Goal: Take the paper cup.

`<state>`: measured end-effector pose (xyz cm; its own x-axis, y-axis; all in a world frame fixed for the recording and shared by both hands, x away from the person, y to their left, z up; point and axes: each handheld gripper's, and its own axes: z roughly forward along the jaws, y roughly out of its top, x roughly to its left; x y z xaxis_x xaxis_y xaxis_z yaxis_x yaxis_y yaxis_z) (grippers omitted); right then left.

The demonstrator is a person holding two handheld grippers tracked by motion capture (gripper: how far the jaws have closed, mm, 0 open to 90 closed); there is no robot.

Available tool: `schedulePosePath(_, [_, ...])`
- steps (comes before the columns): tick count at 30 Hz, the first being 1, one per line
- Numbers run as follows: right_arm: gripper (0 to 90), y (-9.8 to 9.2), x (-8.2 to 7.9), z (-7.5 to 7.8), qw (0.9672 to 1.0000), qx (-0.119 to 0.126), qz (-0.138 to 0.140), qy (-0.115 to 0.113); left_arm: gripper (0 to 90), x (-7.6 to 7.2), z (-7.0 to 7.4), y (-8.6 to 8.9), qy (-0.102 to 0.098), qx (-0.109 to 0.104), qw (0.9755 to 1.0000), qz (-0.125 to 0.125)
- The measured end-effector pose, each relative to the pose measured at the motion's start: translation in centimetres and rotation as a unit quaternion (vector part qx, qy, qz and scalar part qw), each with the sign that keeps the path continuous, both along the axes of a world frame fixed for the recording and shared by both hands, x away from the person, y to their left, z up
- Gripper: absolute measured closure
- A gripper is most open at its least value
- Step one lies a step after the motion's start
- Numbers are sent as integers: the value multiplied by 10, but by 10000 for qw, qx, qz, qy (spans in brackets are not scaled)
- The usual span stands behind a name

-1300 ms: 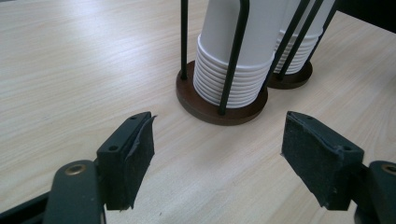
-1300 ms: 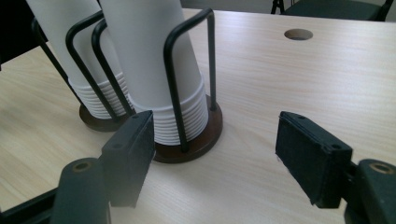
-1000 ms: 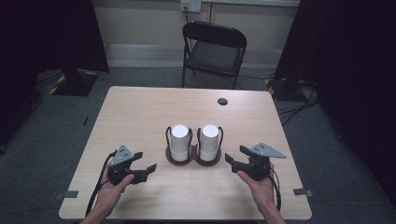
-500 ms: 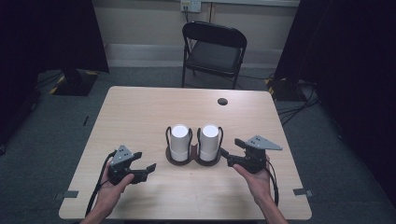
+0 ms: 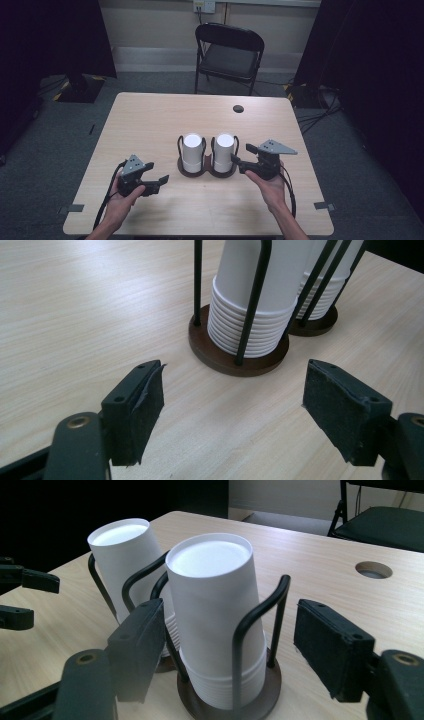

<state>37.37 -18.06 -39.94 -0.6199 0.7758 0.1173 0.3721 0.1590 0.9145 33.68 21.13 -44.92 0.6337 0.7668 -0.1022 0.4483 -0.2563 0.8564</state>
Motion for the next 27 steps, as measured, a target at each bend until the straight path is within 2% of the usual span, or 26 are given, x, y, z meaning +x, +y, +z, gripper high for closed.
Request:
schedulePosePath(3, [300, 2, 4, 2, 10000, 5, 75, -3, 242, 0, 0, 0, 2, -3, 10000, -58])
schedulePosePath(5, [305, 4, 6, 3, 9999, 54, 101, -30, 242, 1, -1, 0, 136, -100, 9997, -179])
schedulePosePath(9, [302, 10, 10, 4, 9998, 72, 170, -32, 242, 2, -2, 0, 220, -52, 9996, -194])
schedulePosePath(12, [302, 15, 12, 6, 9997, 84, 224, -76, 242, 1, -1, 0, 187, -56, 9996, -203])
schedulePosePath(18, [290, 20, 17, 9, 9995, 124, 266, -129, 244, 2, -1, 2, 246, -11, 9996, -98])
schedulePosePath(20, [279, 22, 19, 10, 9995, 120, 260, -131, 243, 2, -1, 2, 288, -33, 9994, -183])
schedulePosePath(22, [229, 24, 22, 10, 9996, 106, 222, -166, 239, 1, 0, 1, 246, 27, 9996, -134])
schedulePosePath(24, [233, 28, 24, 11, 9995, 73, 270, -165, 241, -1, 0, 1, 161, 31, 9998, -130])
schedulePosePath(27, [245, 32, 26, 10, 9994, 10, 284, -212, 243, -1, 1, 0, 154, 20, 9998, -158])
